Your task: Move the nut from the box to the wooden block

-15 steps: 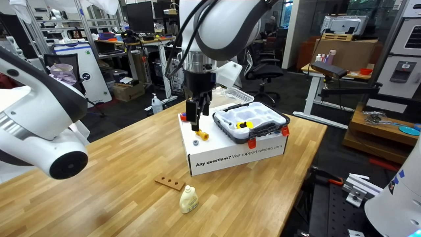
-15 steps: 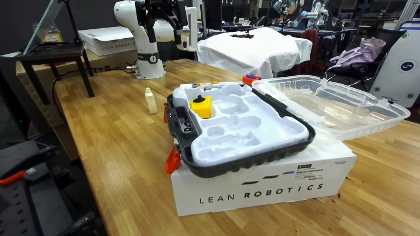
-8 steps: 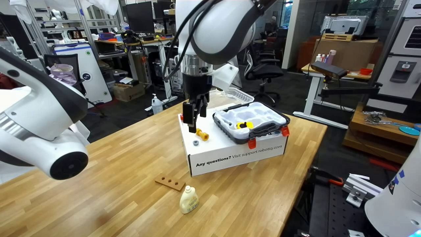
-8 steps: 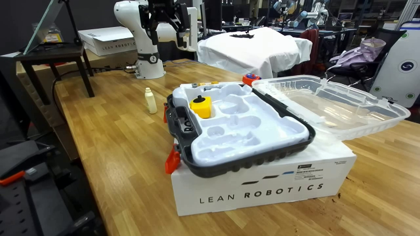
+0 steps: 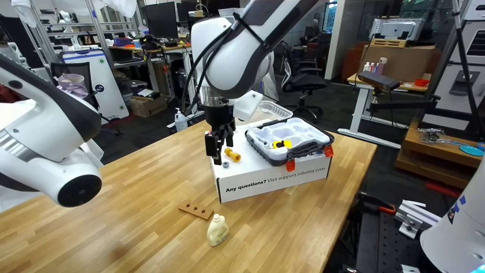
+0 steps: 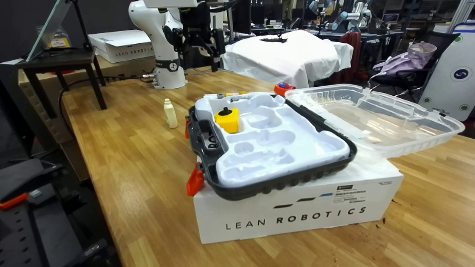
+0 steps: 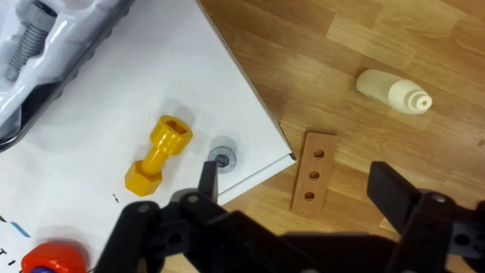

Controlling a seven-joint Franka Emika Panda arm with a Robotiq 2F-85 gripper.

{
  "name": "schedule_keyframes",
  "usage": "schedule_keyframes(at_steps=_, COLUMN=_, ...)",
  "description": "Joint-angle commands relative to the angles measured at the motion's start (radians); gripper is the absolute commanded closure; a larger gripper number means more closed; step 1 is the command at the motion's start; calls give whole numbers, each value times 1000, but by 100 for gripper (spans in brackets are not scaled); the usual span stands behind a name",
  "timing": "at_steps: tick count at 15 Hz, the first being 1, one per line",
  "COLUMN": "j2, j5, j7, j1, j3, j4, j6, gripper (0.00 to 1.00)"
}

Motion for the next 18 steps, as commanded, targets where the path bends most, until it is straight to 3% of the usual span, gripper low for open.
schedule_keyframes(at_steps=1, j2=45, j5=-4, j7=8, j1=-22, j3=5, j4=50, j6=-17, gripper=0)
schedule_keyframes(at_steps=11, j2=119, j5=117, j7=-27, j1=-61, j3=41, j4=75, j6=-10, gripper=0)
schedule_keyframes(at_steps=18, j2=153, j5=97, j7=-28, j1=-64, j3=36, j4=99, j6=-19, gripper=0)
